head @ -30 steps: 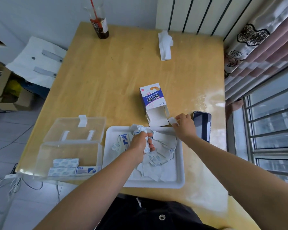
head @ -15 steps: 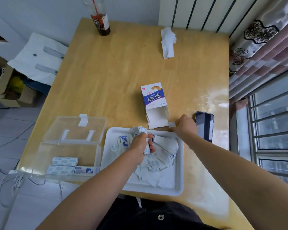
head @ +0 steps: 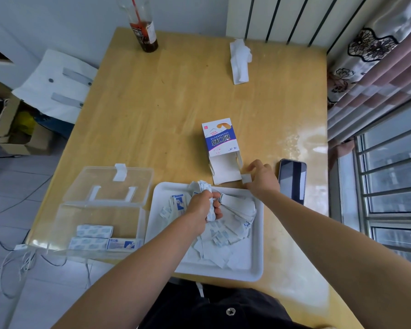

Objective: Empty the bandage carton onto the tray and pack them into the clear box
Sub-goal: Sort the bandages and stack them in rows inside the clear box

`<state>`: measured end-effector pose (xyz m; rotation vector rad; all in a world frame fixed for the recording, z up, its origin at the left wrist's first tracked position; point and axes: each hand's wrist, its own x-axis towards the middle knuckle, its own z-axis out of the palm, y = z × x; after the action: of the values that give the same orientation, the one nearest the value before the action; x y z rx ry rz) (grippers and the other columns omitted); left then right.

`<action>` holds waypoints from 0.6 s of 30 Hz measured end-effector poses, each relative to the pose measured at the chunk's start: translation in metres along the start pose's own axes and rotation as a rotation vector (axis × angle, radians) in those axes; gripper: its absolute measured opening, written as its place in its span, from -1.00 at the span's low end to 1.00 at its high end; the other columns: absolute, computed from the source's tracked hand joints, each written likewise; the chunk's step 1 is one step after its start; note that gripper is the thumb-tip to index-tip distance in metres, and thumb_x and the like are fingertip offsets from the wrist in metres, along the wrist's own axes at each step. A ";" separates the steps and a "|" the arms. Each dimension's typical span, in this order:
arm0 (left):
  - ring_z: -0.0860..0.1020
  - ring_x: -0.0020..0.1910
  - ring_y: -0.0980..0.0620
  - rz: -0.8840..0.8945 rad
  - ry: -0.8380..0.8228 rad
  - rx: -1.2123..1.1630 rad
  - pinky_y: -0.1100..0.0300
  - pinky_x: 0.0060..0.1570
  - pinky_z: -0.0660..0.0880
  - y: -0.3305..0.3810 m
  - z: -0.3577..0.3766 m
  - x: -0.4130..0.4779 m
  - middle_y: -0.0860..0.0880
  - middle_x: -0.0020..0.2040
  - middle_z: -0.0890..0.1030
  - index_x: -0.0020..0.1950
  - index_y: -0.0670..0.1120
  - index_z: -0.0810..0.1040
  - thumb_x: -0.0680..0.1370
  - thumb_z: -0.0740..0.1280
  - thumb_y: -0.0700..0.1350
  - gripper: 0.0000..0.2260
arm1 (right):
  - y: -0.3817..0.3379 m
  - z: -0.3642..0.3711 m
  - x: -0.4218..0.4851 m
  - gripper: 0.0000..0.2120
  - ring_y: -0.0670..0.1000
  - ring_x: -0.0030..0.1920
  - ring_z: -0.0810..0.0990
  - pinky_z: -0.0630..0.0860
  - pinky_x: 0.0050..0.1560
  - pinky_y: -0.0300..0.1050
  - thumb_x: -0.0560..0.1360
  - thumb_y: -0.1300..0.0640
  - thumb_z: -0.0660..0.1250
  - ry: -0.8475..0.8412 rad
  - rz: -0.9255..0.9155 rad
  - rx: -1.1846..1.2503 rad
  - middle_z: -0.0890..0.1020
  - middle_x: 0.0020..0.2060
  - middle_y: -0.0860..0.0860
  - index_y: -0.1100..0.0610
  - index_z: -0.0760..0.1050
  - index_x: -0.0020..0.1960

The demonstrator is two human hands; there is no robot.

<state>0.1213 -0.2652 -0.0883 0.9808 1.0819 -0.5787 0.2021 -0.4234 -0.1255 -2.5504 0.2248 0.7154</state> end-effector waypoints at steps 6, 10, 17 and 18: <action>0.27 -0.42 0.02 -0.013 -0.002 0.001 0.18 -0.31 0.31 0.001 -0.001 -0.004 -0.09 -0.37 0.35 -0.13 -0.17 0.46 0.62 0.04 -0.21 -0.76 | 0.002 -0.004 -0.004 -0.92 0.08 -0.22 0.51 0.39 -0.27 -0.14 0.49 0.14 0.32 0.033 -0.035 0.065 0.58 -0.24 0.02 0.11 0.54 -0.03; 0.26 -0.43 0.01 -0.010 -0.019 0.004 0.17 -0.30 0.33 0.001 -0.002 -0.004 -0.09 -0.37 0.34 -0.16 -0.17 0.45 0.63 0.04 -0.20 -0.74 | -0.007 -0.010 -0.032 -0.94 -0.01 -0.39 0.55 0.48 -0.31 -0.12 0.52 0.16 0.29 0.044 -0.179 0.532 0.65 -0.34 -0.02 0.10 0.54 -0.09; 0.32 -0.38 -0.03 0.012 -0.020 -0.013 0.12 -0.29 0.35 -0.001 -0.010 -0.011 -0.12 -0.32 0.39 -0.14 -0.20 0.40 0.65 0.01 -0.19 -0.75 | -0.016 0.002 -0.081 -0.78 0.16 -0.20 0.69 0.61 -0.17 -0.04 0.60 0.28 0.16 -0.179 -0.161 0.979 0.67 -0.14 0.19 0.36 0.56 -0.02; 0.38 -0.36 -0.05 0.017 -0.034 -0.015 0.11 -0.29 0.37 -0.001 -0.012 -0.013 -0.14 -0.29 0.44 -0.11 -0.21 0.42 0.64 0.01 -0.20 -0.75 | -0.014 0.006 -0.084 -0.85 0.13 -0.24 0.68 0.61 -0.17 -0.06 0.57 0.31 0.23 -0.195 -0.151 0.993 0.64 -0.20 0.21 0.36 0.55 -0.03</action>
<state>0.1098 -0.2562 -0.0788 0.9633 1.0452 -0.5706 0.1320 -0.4060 -0.0802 -1.5285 0.2383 0.5810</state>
